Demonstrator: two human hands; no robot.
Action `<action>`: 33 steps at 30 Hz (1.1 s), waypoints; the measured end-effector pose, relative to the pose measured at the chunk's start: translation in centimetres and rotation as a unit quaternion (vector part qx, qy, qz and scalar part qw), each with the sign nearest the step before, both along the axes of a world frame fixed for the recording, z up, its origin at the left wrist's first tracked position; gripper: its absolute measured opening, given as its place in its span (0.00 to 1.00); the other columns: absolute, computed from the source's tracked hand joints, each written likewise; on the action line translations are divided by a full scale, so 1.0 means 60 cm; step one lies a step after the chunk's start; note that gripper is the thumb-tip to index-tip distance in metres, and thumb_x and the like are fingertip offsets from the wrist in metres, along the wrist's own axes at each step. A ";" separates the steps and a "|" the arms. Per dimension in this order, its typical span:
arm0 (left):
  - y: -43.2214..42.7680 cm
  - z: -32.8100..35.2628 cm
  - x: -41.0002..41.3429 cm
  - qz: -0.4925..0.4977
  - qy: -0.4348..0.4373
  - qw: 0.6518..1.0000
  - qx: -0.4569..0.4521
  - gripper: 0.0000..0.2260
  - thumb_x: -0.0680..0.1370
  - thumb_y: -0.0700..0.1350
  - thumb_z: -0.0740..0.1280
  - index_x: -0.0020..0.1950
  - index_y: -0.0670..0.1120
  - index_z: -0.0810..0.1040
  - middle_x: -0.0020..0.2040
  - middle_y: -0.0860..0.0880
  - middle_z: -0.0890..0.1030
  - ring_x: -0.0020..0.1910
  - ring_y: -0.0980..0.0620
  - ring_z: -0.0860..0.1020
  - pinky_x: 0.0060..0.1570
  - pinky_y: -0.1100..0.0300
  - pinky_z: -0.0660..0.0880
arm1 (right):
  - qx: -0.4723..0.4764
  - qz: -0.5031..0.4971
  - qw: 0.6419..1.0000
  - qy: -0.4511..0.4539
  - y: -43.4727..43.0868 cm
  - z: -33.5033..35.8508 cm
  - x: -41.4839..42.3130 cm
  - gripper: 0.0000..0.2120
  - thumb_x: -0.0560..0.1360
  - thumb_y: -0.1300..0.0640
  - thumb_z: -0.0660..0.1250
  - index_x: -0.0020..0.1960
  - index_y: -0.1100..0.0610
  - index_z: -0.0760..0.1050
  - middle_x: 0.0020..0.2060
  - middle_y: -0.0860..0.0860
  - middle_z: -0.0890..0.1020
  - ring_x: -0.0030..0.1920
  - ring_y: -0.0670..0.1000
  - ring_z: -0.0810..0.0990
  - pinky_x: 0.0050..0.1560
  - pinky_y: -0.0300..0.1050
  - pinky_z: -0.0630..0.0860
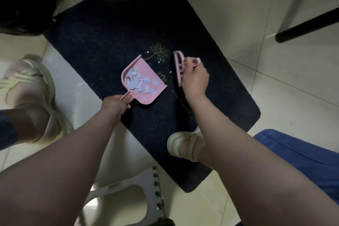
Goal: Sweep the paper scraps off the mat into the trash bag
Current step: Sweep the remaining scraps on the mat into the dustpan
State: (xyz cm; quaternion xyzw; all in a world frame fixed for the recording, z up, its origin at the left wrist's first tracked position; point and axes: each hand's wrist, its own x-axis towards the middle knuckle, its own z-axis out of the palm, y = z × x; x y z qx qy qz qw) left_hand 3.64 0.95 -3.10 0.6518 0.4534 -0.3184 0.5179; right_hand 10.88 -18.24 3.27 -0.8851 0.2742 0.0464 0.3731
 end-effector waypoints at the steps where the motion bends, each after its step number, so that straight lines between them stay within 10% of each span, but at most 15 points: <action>1: 0.010 -0.001 0.001 -0.002 -0.003 1.000 0.006 0.14 0.78 0.51 0.67 0.58 0.43 0.81 0.32 0.49 0.74 0.29 0.53 0.69 0.33 0.61 0.68 | -0.010 -0.018 1.000 -0.004 -0.003 0.003 0.005 0.13 0.82 0.50 0.58 0.48 0.57 0.77 0.38 0.49 0.80 0.42 0.51 0.80 0.46 0.46 0.76; 11: 0.034 0.007 0.068 -0.029 0.001 0.999 -0.019 0.10 0.78 0.52 0.66 0.48 0.46 0.80 0.30 0.49 0.73 0.26 0.53 0.65 0.21 0.66 0.63 | -0.044 -0.079 0.996 0.009 0.016 -0.012 0.040 0.14 0.82 0.49 0.55 0.44 0.55 0.72 0.37 0.47 0.77 0.39 0.47 0.76 0.42 0.41 0.70; 24: 0.000 -0.037 0.073 -0.001 0.054 0.998 0.042 0.14 0.72 0.56 0.70 0.51 0.47 0.83 0.46 0.45 0.83 0.44 0.45 0.82 0.51 0.53 0.79 | -0.032 0.016 0.998 0.052 0.033 -0.032 0.047 0.16 0.82 0.48 0.58 0.52 0.58 0.78 0.41 0.47 0.79 0.41 0.47 0.77 0.44 0.42 0.72; 33: 0.001 -0.028 0.075 0.010 0.061 0.998 0.030 0.12 0.74 0.54 0.69 0.50 0.47 0.82 0.44 0.46 0.83 0.42 0.47 0.81 0.44 0.57 0.77 | -0.006 0.001 1.000 -0.021 0.019 -0.020 0.073 0.11 0.82 0.50 0.59 0.50 0.53 0.77 0.37 0.43 0.79 0.40 0.45 0.79 0.40 0.35 0.74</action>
